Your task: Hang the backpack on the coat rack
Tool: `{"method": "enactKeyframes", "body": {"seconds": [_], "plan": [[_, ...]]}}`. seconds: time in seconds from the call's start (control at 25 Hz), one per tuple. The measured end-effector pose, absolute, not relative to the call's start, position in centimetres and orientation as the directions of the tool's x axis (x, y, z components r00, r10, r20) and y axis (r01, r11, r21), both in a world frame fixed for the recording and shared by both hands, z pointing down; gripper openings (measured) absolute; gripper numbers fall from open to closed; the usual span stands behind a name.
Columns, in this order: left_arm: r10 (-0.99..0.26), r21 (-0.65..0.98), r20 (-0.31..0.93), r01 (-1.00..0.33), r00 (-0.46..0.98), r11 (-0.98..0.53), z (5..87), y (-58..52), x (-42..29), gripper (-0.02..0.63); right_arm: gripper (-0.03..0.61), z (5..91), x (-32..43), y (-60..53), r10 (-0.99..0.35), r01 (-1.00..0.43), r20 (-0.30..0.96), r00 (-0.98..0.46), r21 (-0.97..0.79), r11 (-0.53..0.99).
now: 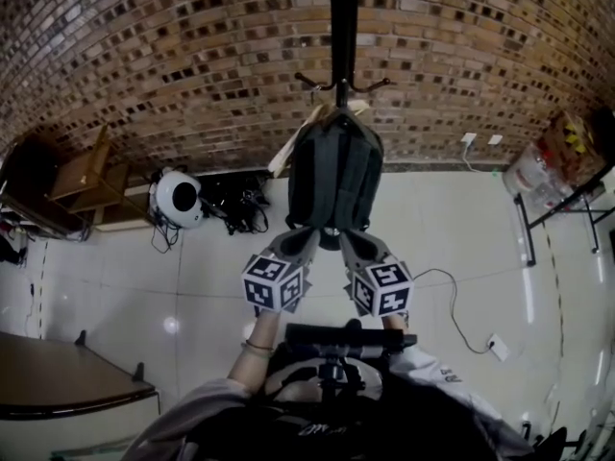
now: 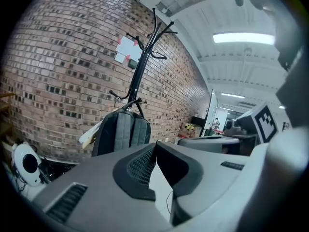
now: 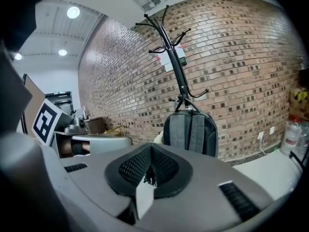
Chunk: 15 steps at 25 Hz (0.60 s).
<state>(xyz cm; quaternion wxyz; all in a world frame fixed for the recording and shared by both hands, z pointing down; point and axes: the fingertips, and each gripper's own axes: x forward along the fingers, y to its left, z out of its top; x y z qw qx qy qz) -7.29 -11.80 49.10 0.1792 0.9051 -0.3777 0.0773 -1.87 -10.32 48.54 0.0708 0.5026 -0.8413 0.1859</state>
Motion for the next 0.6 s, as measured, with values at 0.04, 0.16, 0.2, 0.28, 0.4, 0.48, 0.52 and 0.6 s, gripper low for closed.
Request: {"method": "enactKeyframes", "body": {"seconds": [0.04, 0.16, 0.2, 0.28, 0.4, 0.48, 0.52, 0.6], "plan": [[-0.652, 0.265, 0.273, -0.706, 0.708, -0.657, 49.2, -11.7, -7.4, 0.003, 0.012, 48.6, -2.1, -10.3, -0.821, -0.875, 0.31, -0.48, -0.239, 0.422], [-0.669, 0.217, 0.239, -0.711, 0.704, -0.669, 48.8, -11.5, -8.1, 0.003, 0.011, 49.0, -2.6, -10.1, -0.823, -0.881, 0.32, -0.47, -0.229, 0.414], [-0.679, 0.194, 0.225, -0.715, 0.699, -0.672, 48.6, -11.4, -8.4, 0.0, 0.011, 49.1, -2.7, -10.1, -0.823, -0.882, 0.322, -0.467, -0.227, 0.412], [-0.688, 0.165, 0.206, -0.717, 0.696, -0.677, 48.2, -11.5, -8.7, 0.0, 0.011, 49.2, -2.9, -10.0, -0.826, -0.886, 0.324, -0.461, -0.223, 0.407], [-0.68, 0.168, 0.187, -0.705, 0.709, -0.689, 47.9, -11.6, -8.8, 0.0, 0.011, 49.2, -3.0, -10.0, -0.828, -0.889, 0.327, -0.456, -0.218, 0.403], [-0.675, 0.178, 0.183, -0.7, 0.714, -0.692, 47.9, -11.7, -8.7, 0.0, 0.011, 49.4, -3.0, -10.0, -0.829, -0.89, 0.328, -0.453, -0.218, 0.401], [-0.672, 0.184, 0.185, -0.697, 0.717, -0.693, 48.0, -11.7, -8.6, 0.0, 0.011, 49.5, -3.0, -10.0, -0.829, -0.891, 0.331, -0.451, -0.218, 0.398], [-0.658, 0.192, 0.191, -0.685, 0.729, -0.703, 48.2, -11.5, -8.2, 0.0, 0.011, 49.7, -2.9, -9.9, -0.829, -0.894, 0.338, -0.446, -0.219, 0.391]]}}
